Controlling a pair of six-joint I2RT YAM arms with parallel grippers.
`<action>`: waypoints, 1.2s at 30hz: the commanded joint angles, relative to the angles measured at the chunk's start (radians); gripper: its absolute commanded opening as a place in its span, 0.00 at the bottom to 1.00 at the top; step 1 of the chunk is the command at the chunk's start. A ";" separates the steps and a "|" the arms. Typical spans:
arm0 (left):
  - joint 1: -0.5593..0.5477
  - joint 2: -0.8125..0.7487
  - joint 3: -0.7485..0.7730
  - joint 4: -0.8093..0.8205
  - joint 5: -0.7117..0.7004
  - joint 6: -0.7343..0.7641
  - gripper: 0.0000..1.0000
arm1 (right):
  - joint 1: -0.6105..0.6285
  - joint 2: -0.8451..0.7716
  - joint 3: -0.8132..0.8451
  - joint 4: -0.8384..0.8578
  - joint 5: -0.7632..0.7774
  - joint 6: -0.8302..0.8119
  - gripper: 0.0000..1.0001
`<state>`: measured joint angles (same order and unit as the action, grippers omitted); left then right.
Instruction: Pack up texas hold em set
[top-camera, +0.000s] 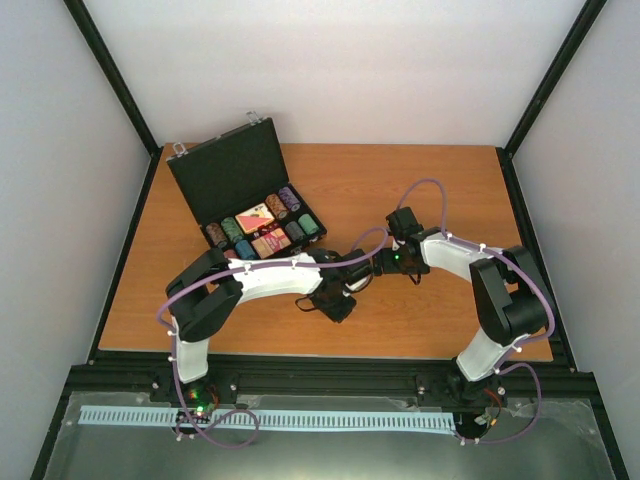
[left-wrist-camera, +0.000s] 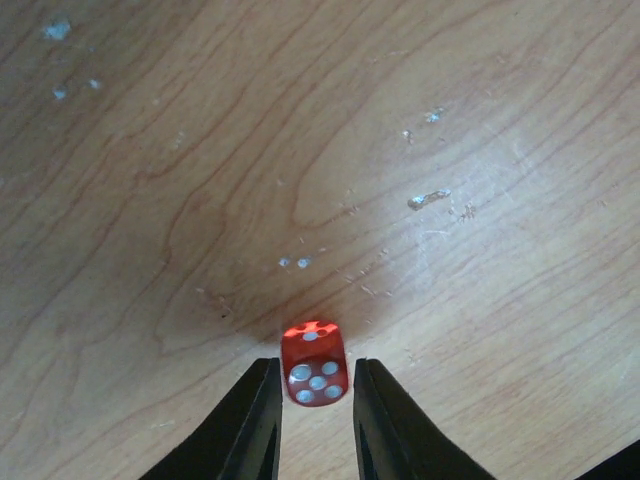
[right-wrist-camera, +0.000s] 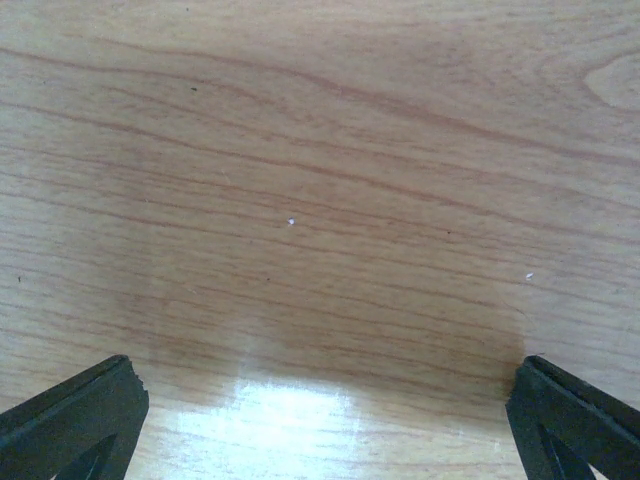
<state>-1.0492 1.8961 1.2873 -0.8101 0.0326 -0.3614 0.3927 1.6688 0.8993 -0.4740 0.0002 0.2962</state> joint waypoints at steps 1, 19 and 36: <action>-0.008 0.020 0.019 -0.010 0.024 0.000 0.23 | -0.006 0.071 -0.063 -0.022 -0.064 0.014 1.00; -0.008 0.030 -0.006 -0.024 -0.028 -0.012 0.01 | -0.007 0.076 -0.066 -0.009 -0.073 0.014 1.00; 0.563 -0.125 0.120 -0.107 -0.144 -0.205 0.01 | -0.007 0.089 -0.056 -0.012 -0.087 0.014 1.00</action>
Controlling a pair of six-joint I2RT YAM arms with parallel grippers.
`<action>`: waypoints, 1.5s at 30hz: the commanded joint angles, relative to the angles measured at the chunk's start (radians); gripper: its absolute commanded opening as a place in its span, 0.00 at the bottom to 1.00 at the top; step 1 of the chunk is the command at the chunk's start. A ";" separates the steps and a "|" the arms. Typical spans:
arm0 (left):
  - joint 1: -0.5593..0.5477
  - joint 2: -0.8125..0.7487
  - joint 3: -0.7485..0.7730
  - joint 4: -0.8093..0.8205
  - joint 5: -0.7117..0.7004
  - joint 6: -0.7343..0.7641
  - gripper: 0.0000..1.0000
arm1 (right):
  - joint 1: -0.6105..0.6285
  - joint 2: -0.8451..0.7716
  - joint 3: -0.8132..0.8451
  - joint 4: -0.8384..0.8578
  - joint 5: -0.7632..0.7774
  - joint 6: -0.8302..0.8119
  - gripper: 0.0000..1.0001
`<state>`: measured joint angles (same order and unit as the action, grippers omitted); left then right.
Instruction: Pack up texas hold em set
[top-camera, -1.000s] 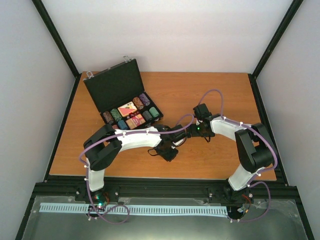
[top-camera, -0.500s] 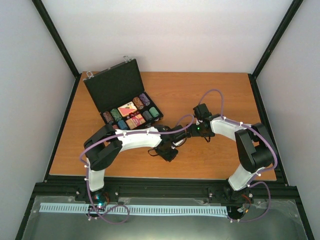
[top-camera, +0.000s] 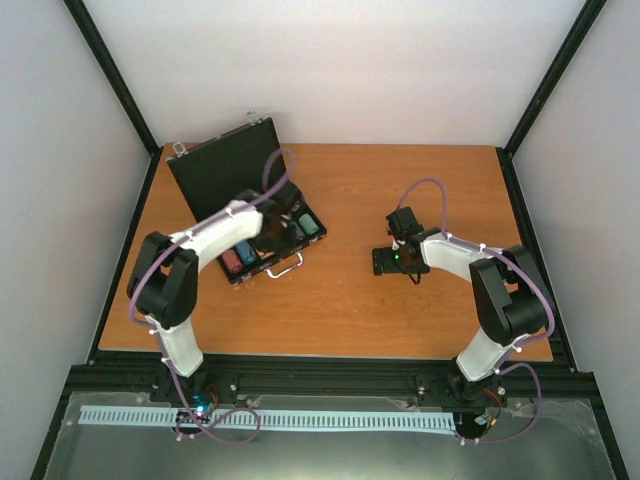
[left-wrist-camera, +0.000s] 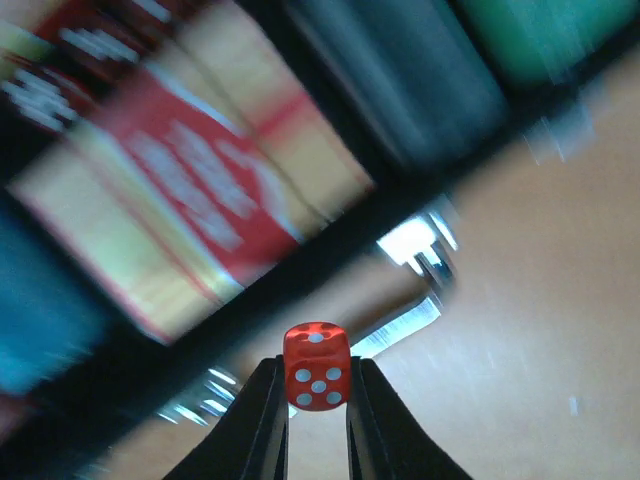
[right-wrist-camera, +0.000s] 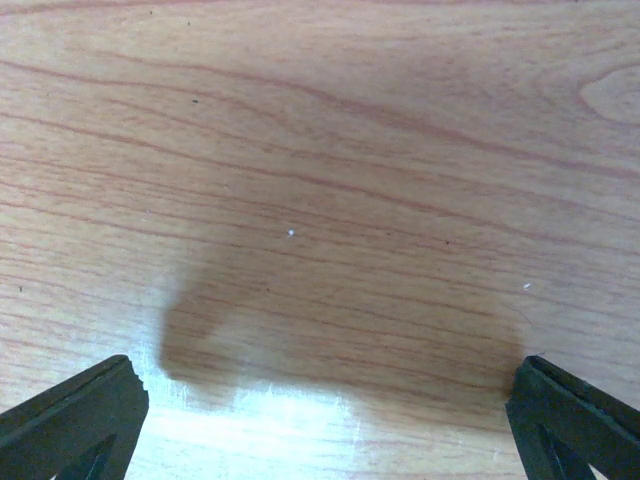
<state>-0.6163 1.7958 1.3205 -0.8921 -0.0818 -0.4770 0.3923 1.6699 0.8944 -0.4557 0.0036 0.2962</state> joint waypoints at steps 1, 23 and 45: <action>0.167 -0.014 0.106 -0.020 -0.029 -0.109 0.01 | -0.006 0.090 -0.050 -0.031 -0.091 0.013 1.00; 0.351 0.140 0.134 0.057 -0.046 -0.289 0.01 | -0.006 0.113 -0.040 -0.035 -0.090 0.010 1.00; 0.354 0.191 0.139 0.118 0.021 -0.306 0.01 | -0.007 0.122 -0.040 -0.035 -0.093 0.011 1.00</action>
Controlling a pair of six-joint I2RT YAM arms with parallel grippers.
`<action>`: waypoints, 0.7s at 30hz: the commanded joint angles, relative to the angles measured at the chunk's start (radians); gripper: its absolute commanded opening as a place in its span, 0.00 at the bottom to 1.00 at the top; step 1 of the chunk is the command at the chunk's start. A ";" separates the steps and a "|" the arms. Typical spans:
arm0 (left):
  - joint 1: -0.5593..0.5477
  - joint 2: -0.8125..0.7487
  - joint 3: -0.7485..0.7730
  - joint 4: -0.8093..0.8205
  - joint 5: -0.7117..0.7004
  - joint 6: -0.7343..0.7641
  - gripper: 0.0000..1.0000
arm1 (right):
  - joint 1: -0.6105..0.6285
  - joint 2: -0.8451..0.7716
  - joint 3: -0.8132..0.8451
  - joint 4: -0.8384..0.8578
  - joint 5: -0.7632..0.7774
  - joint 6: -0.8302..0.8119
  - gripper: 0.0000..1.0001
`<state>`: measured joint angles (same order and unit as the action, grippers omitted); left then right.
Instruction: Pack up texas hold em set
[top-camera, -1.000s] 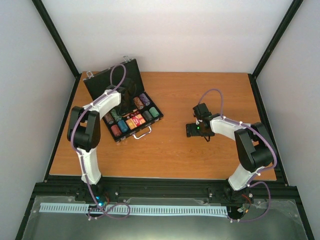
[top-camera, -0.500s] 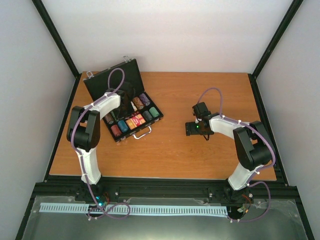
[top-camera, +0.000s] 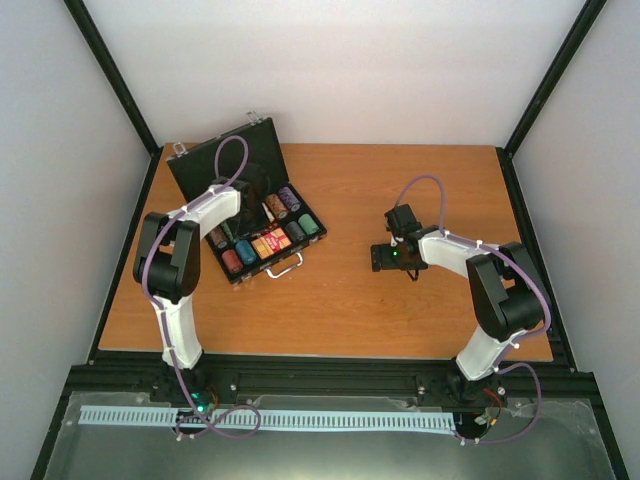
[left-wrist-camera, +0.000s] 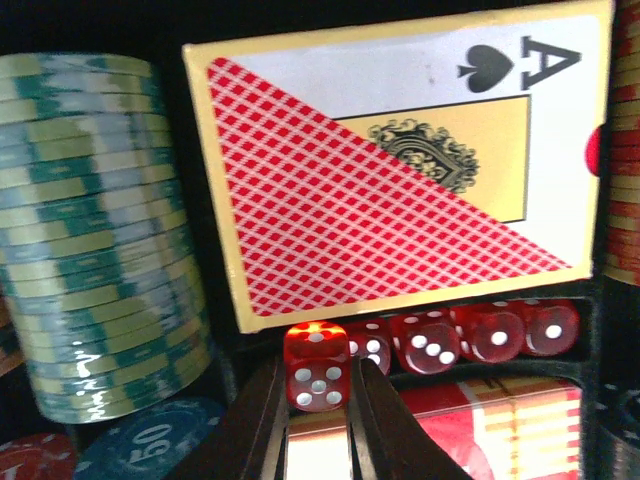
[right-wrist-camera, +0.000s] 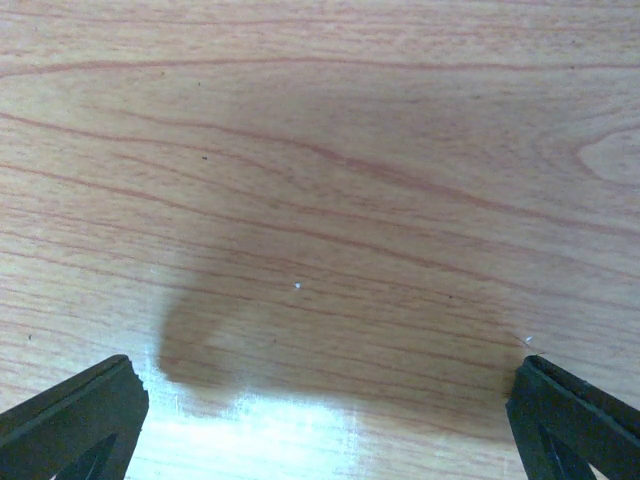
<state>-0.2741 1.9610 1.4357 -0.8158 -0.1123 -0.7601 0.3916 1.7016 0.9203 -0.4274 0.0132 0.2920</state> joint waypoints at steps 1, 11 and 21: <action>0.012 0.026 0.020 0.050 0.062 -0.024 0.01 | -0.005 0.090 -0.066 -0.063 -0.102 0.015 1.00; 0.012 -0.010 -0.007 0.073 0.076 -0.031 0.01 | -0.005 0.086 -0.066 -0.065 -0.101 0.015 1.00; 0.012 -0.107 -0.045 0.020 0.017 -0.011 0.01 | -0.005 0.097 -0.062 -0.060 -0.110 0.015 1.00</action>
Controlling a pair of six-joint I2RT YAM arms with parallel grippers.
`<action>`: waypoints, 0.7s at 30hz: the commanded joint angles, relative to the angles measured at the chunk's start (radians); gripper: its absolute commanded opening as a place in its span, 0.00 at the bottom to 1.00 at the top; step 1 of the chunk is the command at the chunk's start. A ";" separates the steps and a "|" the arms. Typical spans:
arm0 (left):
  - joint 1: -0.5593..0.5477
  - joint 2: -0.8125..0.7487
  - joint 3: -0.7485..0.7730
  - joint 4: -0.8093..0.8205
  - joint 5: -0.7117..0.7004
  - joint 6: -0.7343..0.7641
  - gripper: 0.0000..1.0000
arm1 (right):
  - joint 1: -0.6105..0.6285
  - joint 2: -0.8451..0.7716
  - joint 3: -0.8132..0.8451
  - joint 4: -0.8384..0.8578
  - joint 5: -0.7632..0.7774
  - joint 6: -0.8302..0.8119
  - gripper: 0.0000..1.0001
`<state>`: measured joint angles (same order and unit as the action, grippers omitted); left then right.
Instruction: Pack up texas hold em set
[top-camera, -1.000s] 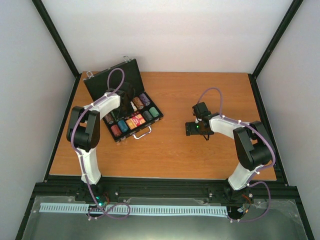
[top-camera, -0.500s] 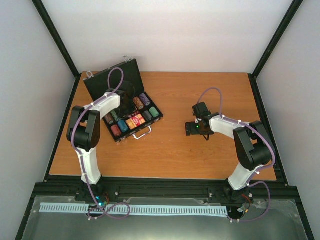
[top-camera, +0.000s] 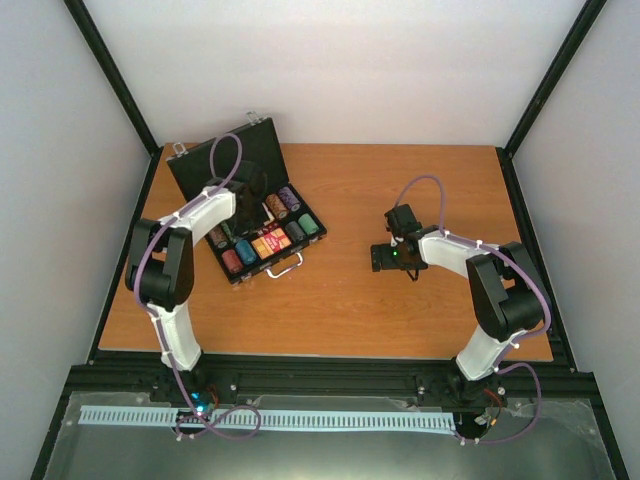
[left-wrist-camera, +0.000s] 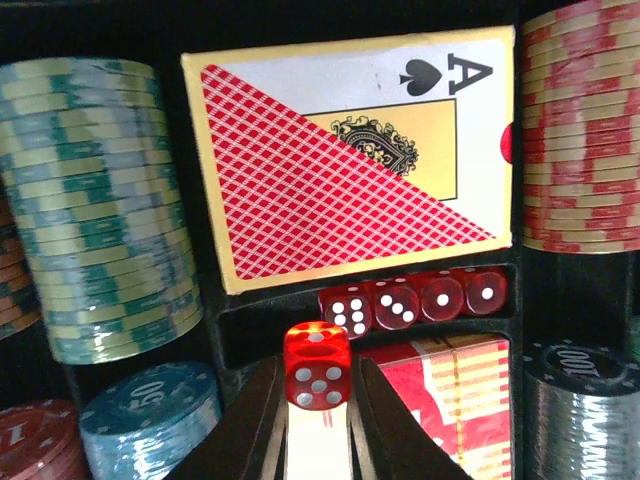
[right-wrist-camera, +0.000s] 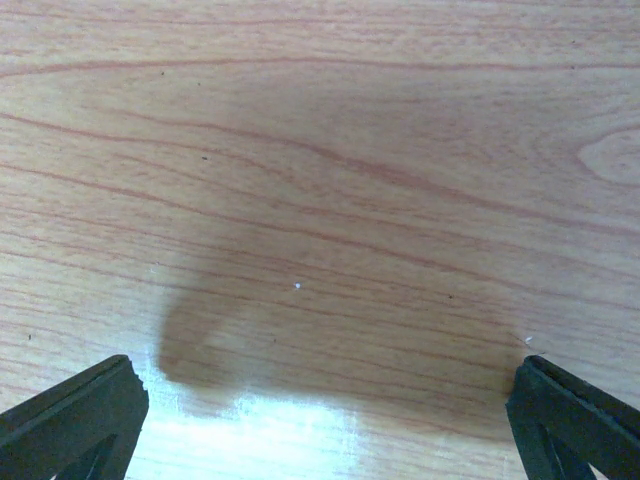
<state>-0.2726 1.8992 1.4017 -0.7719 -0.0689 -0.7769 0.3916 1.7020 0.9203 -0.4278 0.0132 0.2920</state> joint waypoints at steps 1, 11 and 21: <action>0.010 -0.042 -0.017 -0.023 -0.028 0.006 0.01 | -0.005 0.099 -0.058 -0.060 -0.111 0.015 1.00; 0.010 0.020 -0.035 0.013 -0.035 0.005 0.01 | -0.005 0.096 -0.062 -0.065 -0.107 0.014 1.00; 0.010 0.057 -0.011 0.025 -0.044 0.002 0.01 | -0.006 0.094 -0.065 -0.063 -0.105 0.014 1.00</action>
<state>-0.2710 1.9366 1.3655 -0.7513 -0.1028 -0.7765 0.3916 1.7042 0.9230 -0.4294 0.0135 0.2920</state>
